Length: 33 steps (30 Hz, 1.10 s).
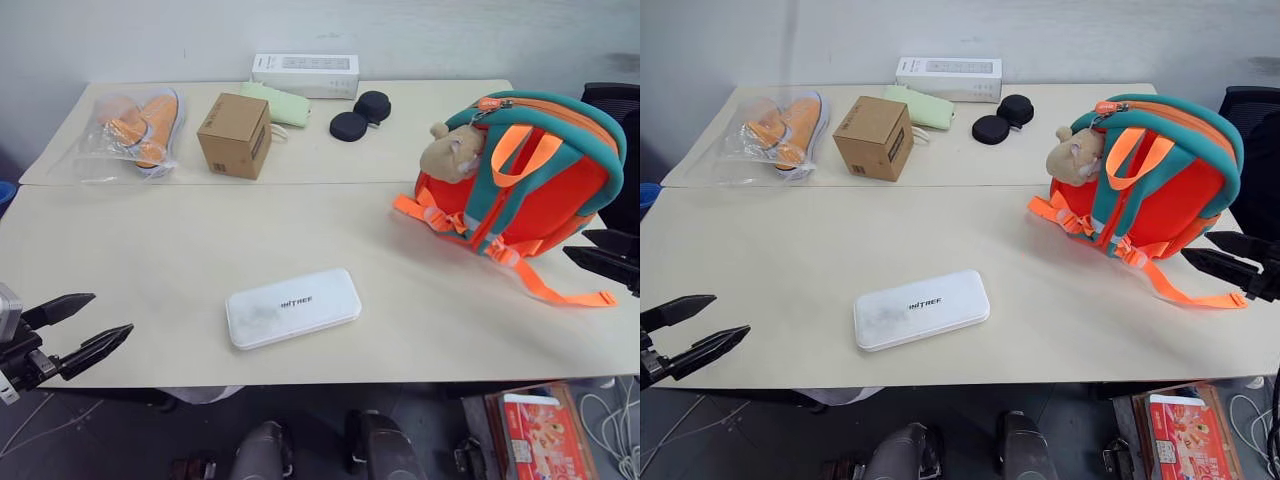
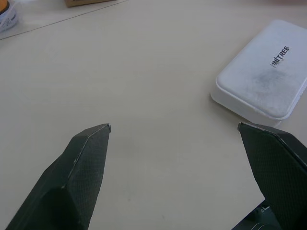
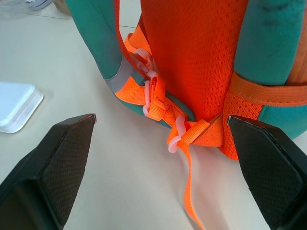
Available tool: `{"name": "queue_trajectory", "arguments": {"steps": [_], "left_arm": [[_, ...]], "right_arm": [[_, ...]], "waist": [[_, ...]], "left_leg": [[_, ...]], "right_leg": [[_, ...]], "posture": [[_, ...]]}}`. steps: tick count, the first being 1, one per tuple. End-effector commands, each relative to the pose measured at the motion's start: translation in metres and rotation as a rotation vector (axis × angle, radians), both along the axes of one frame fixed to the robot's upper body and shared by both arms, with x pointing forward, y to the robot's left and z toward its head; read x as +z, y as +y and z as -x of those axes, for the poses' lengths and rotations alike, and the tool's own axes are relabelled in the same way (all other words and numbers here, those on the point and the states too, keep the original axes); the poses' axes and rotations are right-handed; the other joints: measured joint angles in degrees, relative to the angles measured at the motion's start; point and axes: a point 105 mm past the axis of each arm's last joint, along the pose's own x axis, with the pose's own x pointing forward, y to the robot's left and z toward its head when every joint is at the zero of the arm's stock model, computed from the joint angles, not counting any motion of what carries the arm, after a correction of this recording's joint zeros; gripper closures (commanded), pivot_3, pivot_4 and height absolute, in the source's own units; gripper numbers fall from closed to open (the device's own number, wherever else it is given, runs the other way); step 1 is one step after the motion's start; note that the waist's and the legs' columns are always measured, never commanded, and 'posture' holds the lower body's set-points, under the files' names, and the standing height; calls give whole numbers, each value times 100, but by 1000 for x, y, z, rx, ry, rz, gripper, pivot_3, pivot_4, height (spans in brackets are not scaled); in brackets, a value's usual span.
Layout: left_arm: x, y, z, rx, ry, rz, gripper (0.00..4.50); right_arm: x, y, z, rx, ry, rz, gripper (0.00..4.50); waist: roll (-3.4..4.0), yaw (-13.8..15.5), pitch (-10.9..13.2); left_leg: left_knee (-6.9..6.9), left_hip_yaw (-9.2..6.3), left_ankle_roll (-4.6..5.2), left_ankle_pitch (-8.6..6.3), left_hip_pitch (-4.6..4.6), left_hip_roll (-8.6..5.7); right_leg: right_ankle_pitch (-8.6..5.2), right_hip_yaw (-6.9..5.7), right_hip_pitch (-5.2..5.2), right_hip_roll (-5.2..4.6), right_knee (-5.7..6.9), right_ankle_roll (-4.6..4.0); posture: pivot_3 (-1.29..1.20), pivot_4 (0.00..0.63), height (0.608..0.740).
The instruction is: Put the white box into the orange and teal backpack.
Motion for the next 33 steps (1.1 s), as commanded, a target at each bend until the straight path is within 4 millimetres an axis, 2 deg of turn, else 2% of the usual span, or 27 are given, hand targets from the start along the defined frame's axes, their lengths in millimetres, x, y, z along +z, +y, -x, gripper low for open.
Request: {"name": "queue_trajectory", "arguments": {"steps": [1, 14, 17, 19, 23, 25, 28, 33], "left_arm": [[3, -2, 2, -7, -22, -35, 33], [-1, 1, -8, 53, -25, -23, 33], [-1, 0, -10, 54, -26, -23, 33], [-2, -5, -11, 29, -24, -34, 33], [-8, -21, -14, -34, 8, -54, 867], [-19, -36, -14, -100, 50, -81, 1486], [-33, -48, -18, -149, 82, -109, 2435], [-53, -58, -30, -189, 109, -159, 3878]], "right_arm": [[4, 0, 1, 7, -24, 5, 2], [-1, -9, -2, -42, -33, 48, 2], [-1, -7, 0, -22, -31, 68, 2], [-1, 2, 4, 36, -24, 80, 2], [-5, 37, 14, 220, 16, 130, 864], [-13, 60, 16, 315, 29, 182, 1567], [-25, 86, 18, 409, 37, 236, 2582], [-43, 131, 12, 548, 10, 282, 4193]], "waist": [[0, 0, 0], [0, -9, 0], [0, -10, 0], [0, -3, 0], [0, 0, 0], [0, 0, 0], [-1, 4, -1], [-1, 12, -1]], "left_leg": [[0, 0, -1, -1, 0, 0], [2, -1, -1, 0, 2, 0], [2, -1, 0, 1, 2, 0], [2, -1, 1, 1, 2, 0], [2, -1, 2, 1, 3, 0], [2, -2, 1, 0, 3, 1], [2, -2, 0, 0, 5, 1], [2, -5, -4, 3, 4, 0]], "right_leg": [[0, 0, 0, 0, 0, 0], [1, -1, 0, 1, 10, 1], [1, -1, 0, 1, 10, 2], [1, -2, 0, 1, 12, 2], [2, -2, 1, 1, 13, 3], [2, -2, 2, 1, 15, 4], [3, 0, 3, 2, 15, 6], [4, -4, 2, 3, 17, 5]], "posture": [[0, 150, 740], [0, 150, 740], [0, 150, 740], [0, 150, 740], [0, 150, 740], [0, 150, 740], [0, 150, 740], [0, 150, 740]]}}
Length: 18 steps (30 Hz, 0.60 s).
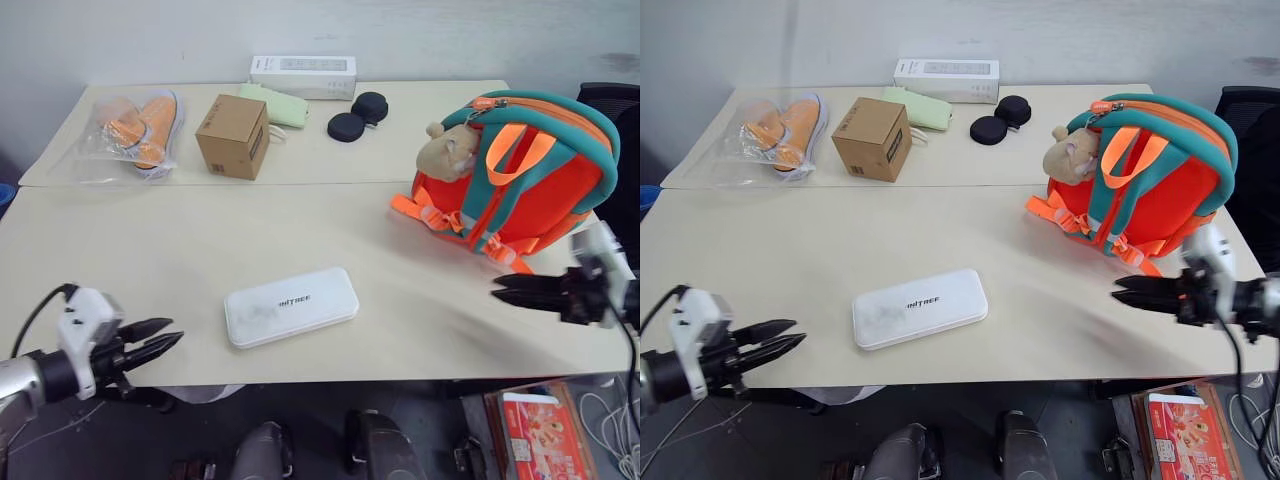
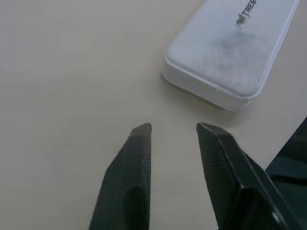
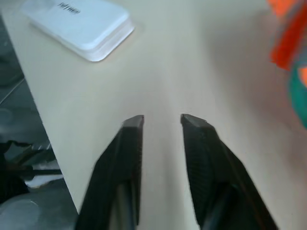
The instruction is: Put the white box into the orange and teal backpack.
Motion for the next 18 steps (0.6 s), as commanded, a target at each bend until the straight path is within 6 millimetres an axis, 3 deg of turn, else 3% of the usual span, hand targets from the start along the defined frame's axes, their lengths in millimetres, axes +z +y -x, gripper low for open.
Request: {"name": "queue_trajectory", "arguments": {"steps": [1, 2, 10, 18], "left_arm": [[-5, -3, -7, -25, -18, -57, 4161], [-7, -4, -10, -28, -18, -62, 4490], [-18, -29, -29, -116, 8, -20, 4490], [-16, -37, -48, -140, -24, -23, 4490]], "right_arm": [[2, 25, -6, 74, -57, 25, 4495], [0, 32, -9, 85, -66, 29, 4500], [-20, 86, -49, 57, -148, 65, 4500], [-35, 120, -43, 159, -133, 59, 4500]], "waist": [[0, -7, 0], [0, -9, 0], [-1, -9, -1], [-1, 0, -1]], "left_leg": [[0, 1, 0, 0, 0, -1], [1, 1, 0, 1, -2, -1], [2, -3, -24, 19, -5, 0], [5, -3, 2, 32, -9, -2]], "right_leg": [[0, 1, 0, 0, 0, 0], [0, 1, -2, -1, 0, 0], [1, -4, -3, -3, 3, -2], [1, -10, -2, -2, 3, -1]], "posture": [[0, 150, 740], [0, 150, 740], [0, 150, 740], [0, 150, 740]]}}
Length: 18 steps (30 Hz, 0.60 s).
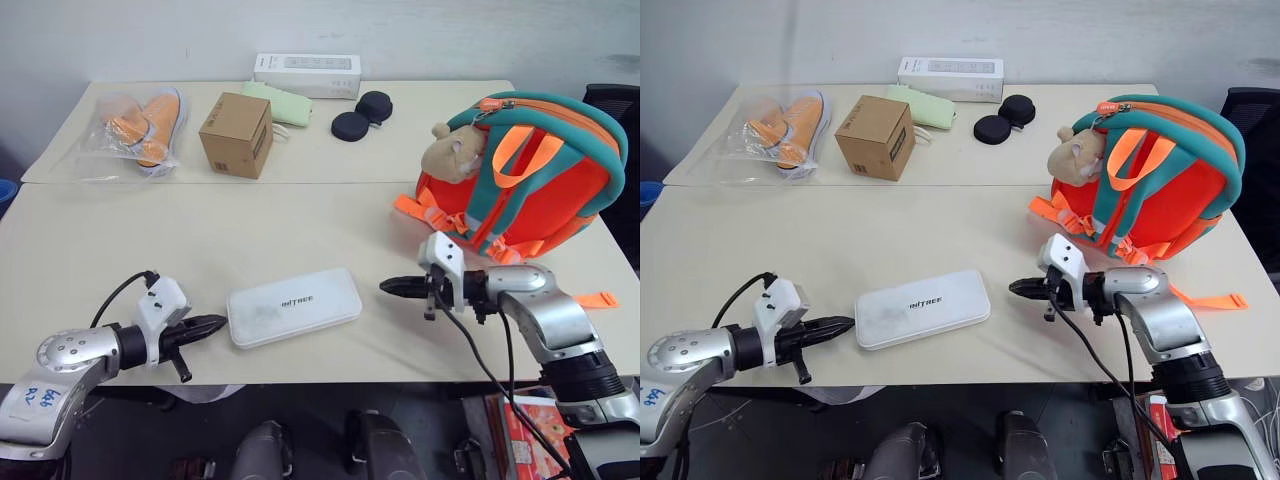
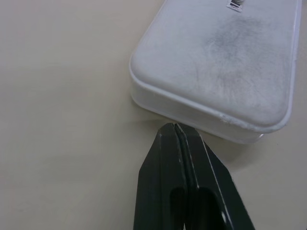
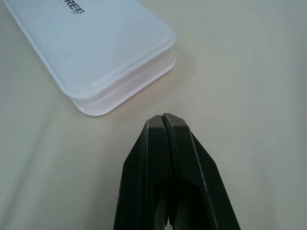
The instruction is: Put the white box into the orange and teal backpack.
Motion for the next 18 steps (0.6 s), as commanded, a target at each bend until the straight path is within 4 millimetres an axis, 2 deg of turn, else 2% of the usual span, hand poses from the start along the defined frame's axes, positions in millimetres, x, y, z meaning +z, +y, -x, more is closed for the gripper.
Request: {"name": "queue_trajectory", "arguments": {"steps": [1, 10, 17, 18], "left_arm": [[4, -2, -8, -8, -38, -5, 4490], [1, -15, -29, -8, -55, 52, 4490], [0, -1, -32, 56, -22, 80, 4490], [-1, 3, -29, 68, 16, 103, 4315]], "right_arm": [[4, 12, 7, 58, -29, -4, 4500], [0, 20, 13, 79, -11, -25, 4500], [-3, 6, 11, 33, -16, 6, 4500], [-4, 3, 10, 26, -22, 18, 4500]], "waist": [[0, 0, 0], [-1, 1, -1], [-2, 2, -1], [-2, 2, -1]], "left_leg": [[1, 0, 1, 0, 0, 0], [10, -1, 5, 4, 2, 0], [12, -1, 5, 4, 2, -1], [12, -1, 5, 4, 1, 0]], "right_leg": [[0, 0, 0, 0, 1, 1], [3, -4, 2, 1, 12, 5], [3, -3, 2, 1, 15, 5], [3, -4, 2, 1, 14, 5]], "posture": [[0, 150, 740], [0, 150, 740], [0, 150, 740], [0, 150, 740]]}}
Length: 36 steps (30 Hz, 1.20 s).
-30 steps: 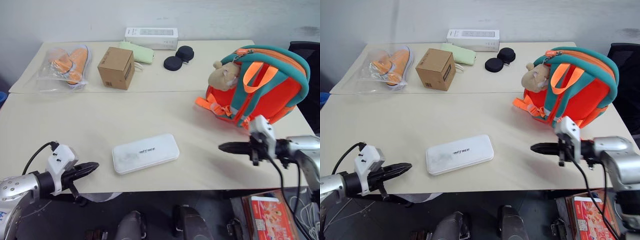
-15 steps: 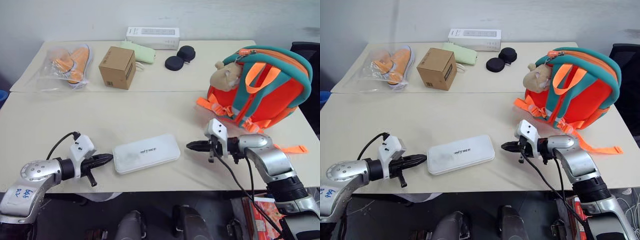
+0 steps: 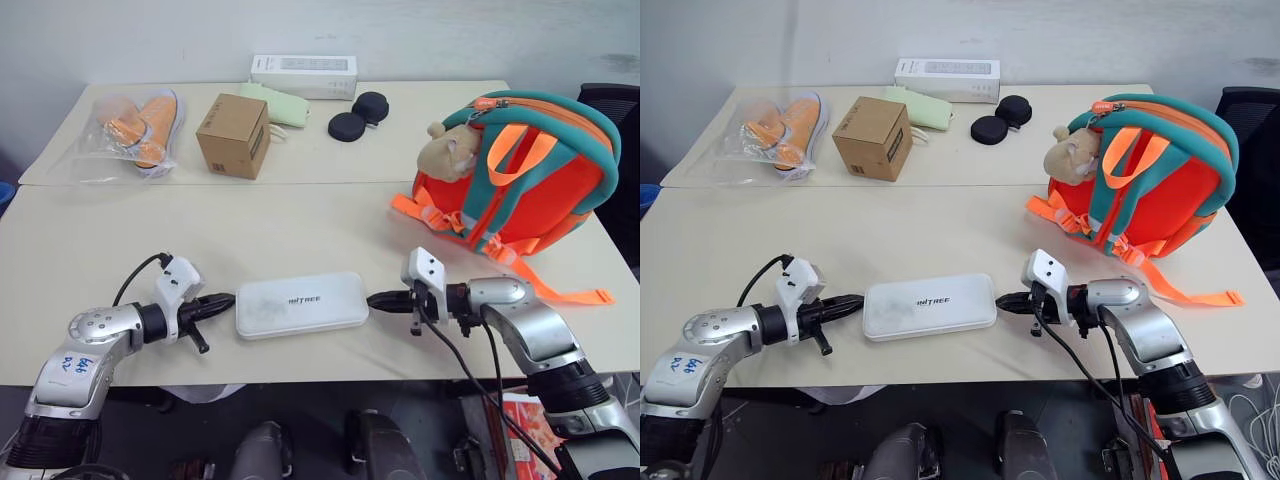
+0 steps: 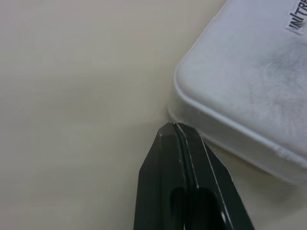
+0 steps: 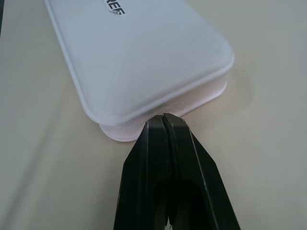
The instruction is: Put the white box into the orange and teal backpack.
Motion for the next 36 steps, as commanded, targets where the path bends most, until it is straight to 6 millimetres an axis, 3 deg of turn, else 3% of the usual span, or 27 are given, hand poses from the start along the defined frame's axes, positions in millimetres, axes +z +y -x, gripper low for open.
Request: {"name": "queue_trajectory", "arguments": {"steps": [1, 8, 11, 15, 20, 23, 32, 36], "left_arm": [[3, 13, 7, 42, 79, 66, 4100], [22, 36, 39, 89, 453, 403, 2097], [21, 38, 38, 129, 555, 480, 1198], [11, 31, 23, 190, 683, 570, 21], [-7, 14, 11, 215, 773, 571, 21], [-20, -11, 10, 146, 854, 550, 21], [-28, -59, 12, 3, 933, 534, 21], [-25, -63, 13, -14, 930, 534, 21]], "right_arm": [[9, -10, -3, -18, -64, 27, 4500], [2, -20, -3, -3, -82, 88, 4500], [-2, -21, -4, 7, -93, 111, 4500], [-2, -17, -6, 24, -107, 120, 4500], [-4, -15, -7, 41, -114, 128, 4500], [-6, -12, -8, 51, -123, 143, 4500], [-3, -2, -12, 55, -141, 123, 4500], [-3, -2, -10, 44, -137, 112, 4500]], "waist": [[0, -7, 0], [-4, -18, 0], [-4, 8, 0], [-8, 10, 0], [-10, 14, -2], [0, 60, -10], [29, 169, -44], [31, 162, -47]], "left_leg": [[0, 0, 0, 0, 0, 0], [0, -3, -9, 5, 3, 4], [5, -8, -8, 5, 2, -1], [17, -14, -8, 5, 1, -5], [27, -15, -11, 5, 4, -6], [36, -16, -12, 5, 7, -7], [58, -22, -6, -4, 15, -15], [58, -23, -5, -5, 16, -15]], "right_leg": [[0, 1, 0, 0, 0, 0], [-1, -1, -2, 6, 6, 0], [-1, -5, 2, 0, 7, 0], [0, -8, 7, -1, 12, 0], [0, -6, 10, -2, 30, 0], [0, -7, 14, -4, 37, 0], [0, -8, 35, -14, 37, 1], [0, -8, 37, -15, 36, 2]], "posture": [[0, 150, 740], [0, 150, 740], [0, 150, 740], [0, 150, 740], [0, 150, 740], [0, 150, 740], [0, 150, 740], [0, 150, 740]]}}
